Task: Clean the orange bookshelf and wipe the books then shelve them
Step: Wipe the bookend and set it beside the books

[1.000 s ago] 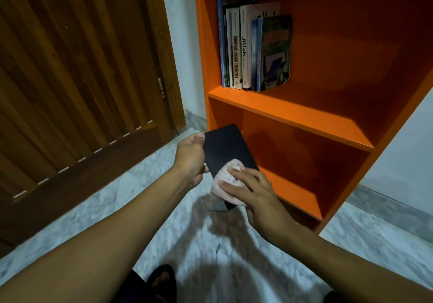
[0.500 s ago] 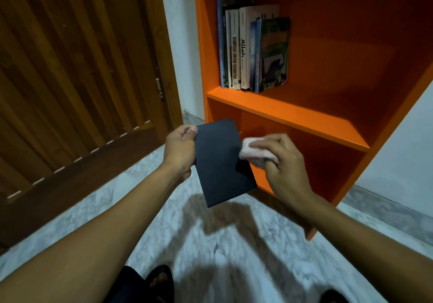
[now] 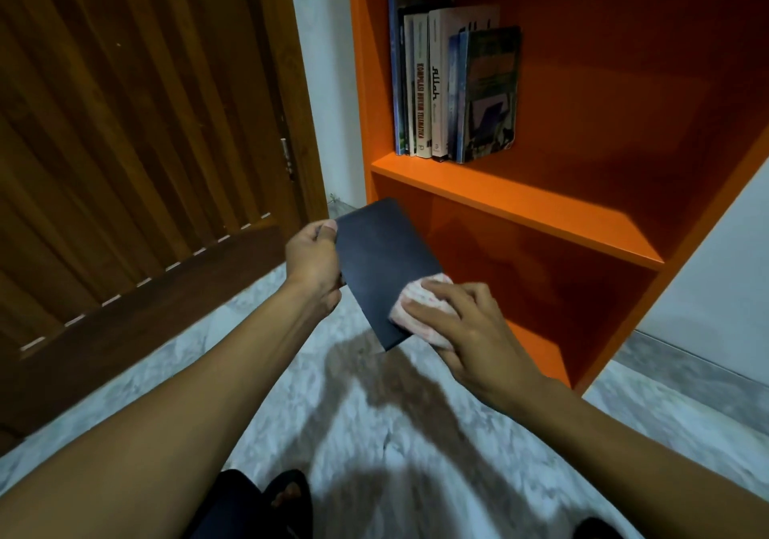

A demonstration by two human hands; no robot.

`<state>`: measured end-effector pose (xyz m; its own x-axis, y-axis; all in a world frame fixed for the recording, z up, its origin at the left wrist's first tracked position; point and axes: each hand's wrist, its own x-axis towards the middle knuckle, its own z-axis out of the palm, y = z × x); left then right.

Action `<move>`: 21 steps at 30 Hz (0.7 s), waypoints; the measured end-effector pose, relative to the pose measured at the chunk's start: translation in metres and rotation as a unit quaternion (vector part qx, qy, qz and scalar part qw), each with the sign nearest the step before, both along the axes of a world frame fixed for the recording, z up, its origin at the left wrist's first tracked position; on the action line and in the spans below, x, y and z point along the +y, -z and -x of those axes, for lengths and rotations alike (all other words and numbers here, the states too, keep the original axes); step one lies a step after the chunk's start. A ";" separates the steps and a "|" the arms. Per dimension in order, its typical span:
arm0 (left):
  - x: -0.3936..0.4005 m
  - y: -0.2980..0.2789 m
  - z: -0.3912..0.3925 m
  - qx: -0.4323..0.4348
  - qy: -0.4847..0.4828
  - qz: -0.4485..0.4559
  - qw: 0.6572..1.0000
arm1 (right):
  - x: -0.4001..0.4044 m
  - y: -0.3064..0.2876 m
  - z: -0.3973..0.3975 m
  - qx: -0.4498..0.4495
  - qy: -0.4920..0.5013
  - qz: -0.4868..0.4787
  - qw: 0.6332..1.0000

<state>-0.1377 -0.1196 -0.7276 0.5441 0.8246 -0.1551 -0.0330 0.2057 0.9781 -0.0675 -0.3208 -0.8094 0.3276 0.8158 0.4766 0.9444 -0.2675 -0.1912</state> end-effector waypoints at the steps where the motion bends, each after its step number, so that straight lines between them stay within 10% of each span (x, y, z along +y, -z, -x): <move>1: 0.003 0.001 0.001 0.004 -0.009 -0.003 1.000 | -0.008 0.006 -0.002 0.022 -0.026 -0.002 0.999; 5: 0.016 0.005 0.005 0.017 -0.049 0.011 0.999 | -0.029 0.010 -0.010 0.166 0.006 -0.078 0.983; 9: 0.017 0.005 0.005 0.028 -0.033 0.092 0.995 | -0.029 -0.009 -0.011 0.457 0.046 -0.131 0.879; 14: 0.006 0.008 0.006 0.049 0.012 0.161 0.986 | -0.023 -0.032 0.002 0.558 0.009 -0.102 0.823; 21: -0.021 0.002 0.019 0.089 0.225 0.000 0.970 | -0.017 -0.030 -0.014 0.635 0.058 -0.165 0.753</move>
